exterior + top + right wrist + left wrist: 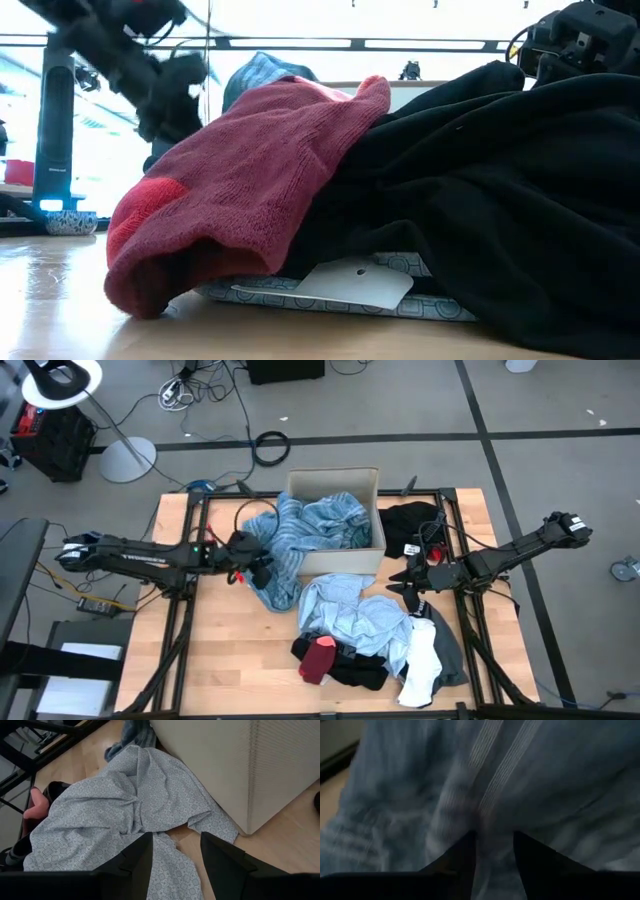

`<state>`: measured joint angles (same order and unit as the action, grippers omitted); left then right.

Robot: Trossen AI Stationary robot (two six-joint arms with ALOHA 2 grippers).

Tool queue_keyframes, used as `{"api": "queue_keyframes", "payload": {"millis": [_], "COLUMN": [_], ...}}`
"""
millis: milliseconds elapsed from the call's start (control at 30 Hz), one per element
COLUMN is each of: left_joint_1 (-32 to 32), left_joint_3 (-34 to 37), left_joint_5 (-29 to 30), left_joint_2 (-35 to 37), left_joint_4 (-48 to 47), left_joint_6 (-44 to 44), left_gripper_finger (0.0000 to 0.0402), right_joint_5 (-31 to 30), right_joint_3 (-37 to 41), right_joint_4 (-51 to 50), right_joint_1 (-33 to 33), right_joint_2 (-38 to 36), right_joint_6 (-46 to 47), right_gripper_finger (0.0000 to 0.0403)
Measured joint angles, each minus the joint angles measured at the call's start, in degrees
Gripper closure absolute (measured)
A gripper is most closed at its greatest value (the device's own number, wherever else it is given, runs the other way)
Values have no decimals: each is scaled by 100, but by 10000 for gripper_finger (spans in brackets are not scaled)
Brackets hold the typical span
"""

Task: Sort clothes
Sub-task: Put the blue towel into the white laundry bin

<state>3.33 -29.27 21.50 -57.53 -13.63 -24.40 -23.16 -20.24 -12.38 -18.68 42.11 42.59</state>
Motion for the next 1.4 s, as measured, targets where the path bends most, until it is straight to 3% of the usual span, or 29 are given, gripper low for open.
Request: {"api": "queue_keyframes", "payload": {"millis": [200, 367, 433, 500, 567, 700, 900, 1200, 1400], "left_joint_1": [48, 46, 48, 48, 46, 40, 40, 54, 233], "left_joint_3": [907, 1362, 1363, 1347, 1210, 459, -1567, -3911, -4915], "left_joint_5": [209, 184, 179, 53, -94, -118, 164, 414, 436], "left_joint_2": [-152, -246, -251, -216, -160, -120, -145, -538, -1250], "left_joint_4": [796, 1212, 1220, 1272, 1246, 534, -708, -716, -817], "left_joint_6": [-76, -675, -906, -927, -927, -719, 282, 2051, 2428], "left_gripper_finger": [265, 276, 310, 367, 390, 398, 400, 401, 401], "right_joint_5": [-26, -46, -46, -63, -68, -70, -74, -79, -79], "right_joint_3": [1, 1, 1, -1, 1, 1, 1, -1, 1], "right_joint_4": [26, 24, 21, 35, 13, 24, 31, 29, 31], "right_joint_1": [0, 0, 0, 0, 0, 0, 0, 0, 0], "right_joint_2": [0, 0, 0, 0, 0, 0, 0, 0, 0], "right_joint_6": [-2, -2, 31, 72, 87, 89, 90, 92, 92], "right_gripper_finger": [236, 236, 236, 236, 236, 236, 236, 236, 236]}}
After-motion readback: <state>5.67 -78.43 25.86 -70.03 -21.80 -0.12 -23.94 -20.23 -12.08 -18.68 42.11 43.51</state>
